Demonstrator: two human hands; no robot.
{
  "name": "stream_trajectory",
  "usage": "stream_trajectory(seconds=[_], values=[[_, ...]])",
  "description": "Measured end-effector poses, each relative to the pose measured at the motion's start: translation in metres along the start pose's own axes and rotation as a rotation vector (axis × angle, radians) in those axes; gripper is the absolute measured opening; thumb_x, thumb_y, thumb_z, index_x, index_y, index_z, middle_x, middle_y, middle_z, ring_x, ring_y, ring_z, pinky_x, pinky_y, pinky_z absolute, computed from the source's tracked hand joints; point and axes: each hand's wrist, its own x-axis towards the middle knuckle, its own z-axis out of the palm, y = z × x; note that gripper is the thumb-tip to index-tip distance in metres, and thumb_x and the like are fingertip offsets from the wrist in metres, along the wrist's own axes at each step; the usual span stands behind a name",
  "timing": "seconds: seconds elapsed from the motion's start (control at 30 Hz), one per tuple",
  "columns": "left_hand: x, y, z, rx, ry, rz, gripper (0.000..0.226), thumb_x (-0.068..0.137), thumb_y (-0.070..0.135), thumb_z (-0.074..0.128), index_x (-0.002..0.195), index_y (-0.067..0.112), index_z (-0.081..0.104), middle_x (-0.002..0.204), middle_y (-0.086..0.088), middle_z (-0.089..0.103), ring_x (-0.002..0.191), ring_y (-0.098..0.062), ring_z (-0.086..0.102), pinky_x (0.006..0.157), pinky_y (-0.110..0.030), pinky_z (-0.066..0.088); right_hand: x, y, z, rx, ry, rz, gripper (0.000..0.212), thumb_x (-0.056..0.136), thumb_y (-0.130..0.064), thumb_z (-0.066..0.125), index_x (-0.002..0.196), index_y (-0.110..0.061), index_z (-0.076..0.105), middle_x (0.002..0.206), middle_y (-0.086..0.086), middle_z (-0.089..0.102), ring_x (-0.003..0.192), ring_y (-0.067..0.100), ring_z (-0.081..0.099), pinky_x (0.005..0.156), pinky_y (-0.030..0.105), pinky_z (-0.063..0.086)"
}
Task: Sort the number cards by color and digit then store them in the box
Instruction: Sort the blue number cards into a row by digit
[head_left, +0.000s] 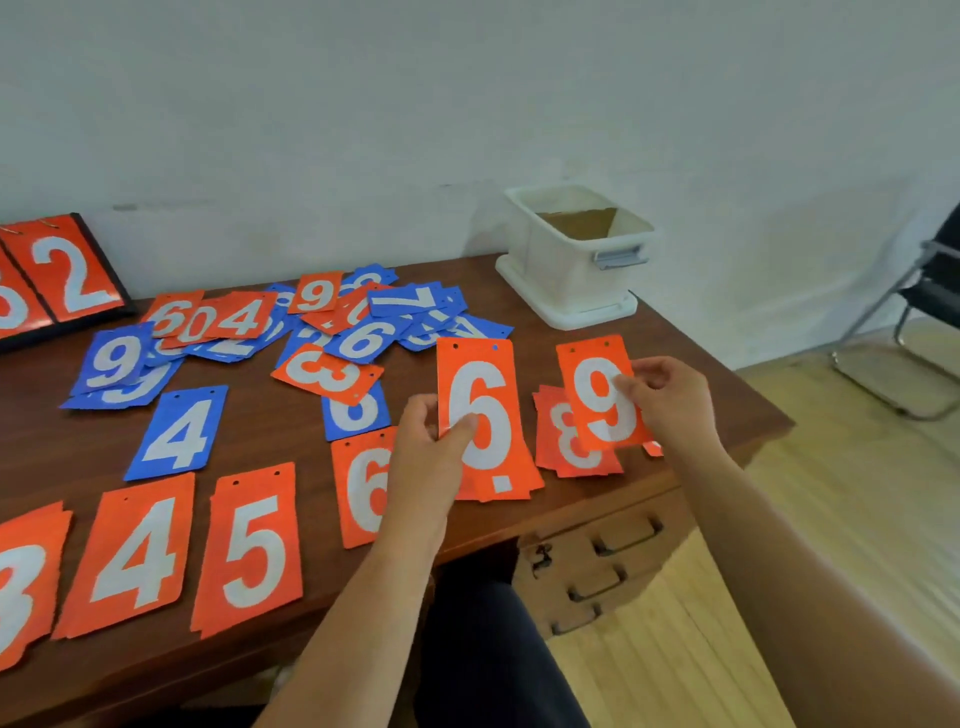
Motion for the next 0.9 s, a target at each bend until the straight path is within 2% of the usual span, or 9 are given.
stream_trajectory(seconds=[0.1,0.23,0.4,0.5,0.57,0.63,0.73,0.8,0.9], values=[[-0.001,-0.001,0.014,-0.012,-0.027,-0.028,0.021,0.091,0.030,0.070,0.107,0.033,0.058,0.112,0.006,0.069,0.099,-0.016,0.070,0.083,-0.043,0.061,0.023,0.026,-0.023,-0.159,0.089,0.029,0.027,0.089,-0.020,0.070,0.112,-0.009,0.065,0.109,0.008,0.069,0.100,0.024,0.064,0.075,0.029,0.047],[-0.003,-0.007,0.024,0.012,-0.044,-0.057,0.018,0.090,0.032,0.070,0.102,0.036,0.058,0.110,0.005,0.070,0.098,-0.017,0.071,0.081,-0.045,0.061,0.035,0.054,-0.026,-0.388,0.107,0.070,0.026,0.092,-0.019,0.063,0.117,-0.009,0.064,0.114,0.008,0.067,0.107,0.026,0.059,0.074,0.027,0.041],[-0.006,-0.009,0.025,0.063,-0.040,-0.072,0.025,0.090,0.037,0.069,0.111,0.037,0.055,0.115,0.006,0.066,0.104,-0.019,0.067,0.084,-0.042,0.060,0.032,0.063,-0.016,-0.769,0.163,0.040,0.029,0.093,-0.025,0.059,0.117,-0.011,0.064,0.122,0.012,0.055,0.113,0.029,0.046,0.096,0.037,0.041],[-0.011,-0.007,0.022,0.063,-0.040,-0.060,0.023,0.091,0.034,0.068,0.110,0.035,0.055,0.110,0.010,0.065,0.100,-0.012,0.067,0.079,-0.034,0.060,0.012,0.031,-0.001,-0.543,0.143,-0.116,0.026,0.095,-0.022,0.057,0.117,-0.011,0.063,0.123,0.008,0.052,0.107,0.024,0.051,0.088,0.033,0.046],[-0.015,-0.005,0.019,0.047,-0.033,-0.059,0.022,0.092,0.032,0.068,0.109,0.035,0.054,0.106,0.013,0.063,0.097,-0.008,0.065,0.075,-0.027,0.059,-0.014,-0.005,0.018,-0.248,-0.060,-0.140,0.026,0.097,-0.034,0.054,0.111,-0.016,0.066,0.112,0.000,0.062,0.092,0.012,0.058,0.071,0.024,0.046],[-0.017,-0.006,0.011,0.027,-0.005,-0.078,0.026,0.091,0.034,0.068,0.113,0.034,0.054,0.112,0.010,0.064,0.102,-0.011,0.066,0.084,-0.035,0.060,-0.046,-0.036,0.038,-0.046,-0.271,-0.112,0.026,0.097,-0.042,0.052,0.101,-0.020,0.067,0.096,-0.007,0.067,0.080,0.006,0.059,0.061,0.021,0.040],[-0.020,-0.007,-0.009,0.060,0.033,-0.072,0.026,0.091,0.037,0.068,0.113,0.034,0.054,0.117,0.008,0.064,0.108,-0.017,0.065,0.091,-0.044,0.057,-0.083,-0.052,0.063,0.046,-0.461,-0.151,0.009,0.094,-0.032,0.060,0.092,-0.025,0.065,0.086,-0.011,0.068,0.076,0.004,0.062,0.062,0.021,0.046],[-0.022,-0.006,-0.030,0.101,0.071,-0.072,0.023,0.094,0.037,0.064,0.114,0.033,0.053,0.113,0.010,0.063,0.107,-0.015,0.064,0.090,-0.038,0.058,-0.098,-0.052,0.079,0.115,-0.513,-0.144,0.003,0.092,-0.025,0.065,0.092,-0.024,0.067,0.088,-0.007,0.072,0.077,0.005,0.066,0.063,0.024,0.050],[-0.022,-0.007,-0.067,0.160,0.153,-0.056,0.025,0.095,0.033,0.063,0.118,0.030,0.053,0.119,0.005,0.064,0.103,-0.015,0.065,0.080,-0.030,0.058,-0.114,-0.053,0.105,0.114,-0.585,-0.137,0.010,0.090,-0.022,0.067,0.098,-0.017,0.070,0.090,-0.001,0.074,0.070,0.005,0.066,0.056,0.019,0.047]])
